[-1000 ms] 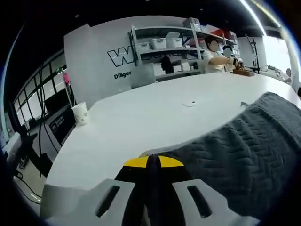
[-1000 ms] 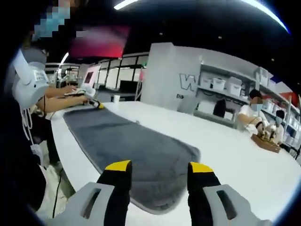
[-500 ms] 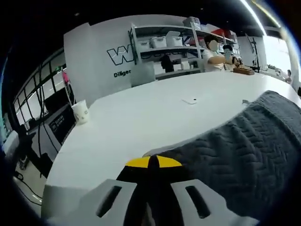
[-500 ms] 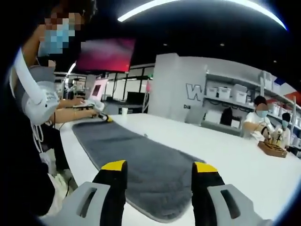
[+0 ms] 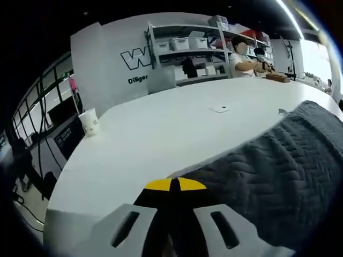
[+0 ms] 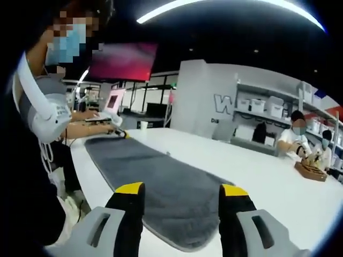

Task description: Open the folded towel by lifting each exposed corner and separating the folded layers until the towel lies flat within the target outline without major curled edges

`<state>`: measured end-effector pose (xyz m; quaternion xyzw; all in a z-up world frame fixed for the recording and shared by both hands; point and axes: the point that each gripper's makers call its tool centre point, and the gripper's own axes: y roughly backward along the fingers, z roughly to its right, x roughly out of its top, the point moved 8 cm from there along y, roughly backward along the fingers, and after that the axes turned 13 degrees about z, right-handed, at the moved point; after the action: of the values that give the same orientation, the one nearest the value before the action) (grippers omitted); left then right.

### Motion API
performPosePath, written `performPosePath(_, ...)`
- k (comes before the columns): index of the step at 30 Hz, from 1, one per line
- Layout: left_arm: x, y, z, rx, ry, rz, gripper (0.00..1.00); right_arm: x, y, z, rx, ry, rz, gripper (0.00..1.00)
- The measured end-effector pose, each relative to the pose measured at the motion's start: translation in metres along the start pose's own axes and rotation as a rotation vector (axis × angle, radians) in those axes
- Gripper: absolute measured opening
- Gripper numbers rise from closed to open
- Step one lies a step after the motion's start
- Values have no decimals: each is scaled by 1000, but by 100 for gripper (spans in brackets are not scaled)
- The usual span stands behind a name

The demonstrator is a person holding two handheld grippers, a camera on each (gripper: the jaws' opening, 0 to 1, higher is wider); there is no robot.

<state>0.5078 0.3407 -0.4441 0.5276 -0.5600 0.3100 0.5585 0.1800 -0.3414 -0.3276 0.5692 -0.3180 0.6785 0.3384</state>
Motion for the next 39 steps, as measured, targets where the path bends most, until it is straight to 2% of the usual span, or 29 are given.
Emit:
performPosePath(12, -2, 1, -1, 17, 20, 8, 0, -1, 0, 1, 6, 1, -9, 55)
performPosePath(19, -7, 4, -3, 68, 69, 47, 0, -3, -1, 3, 10, 1, -16, 55)
performPosePath(26, -6, 3, -2, 84, 38, 34, 0, -7, -1, 3, 16, -1, -20, 55)
performPosePath(39, -7, 2, -4, 101, 46, 36, 0, -11, 1, 0, 21, -6, -17, 55)
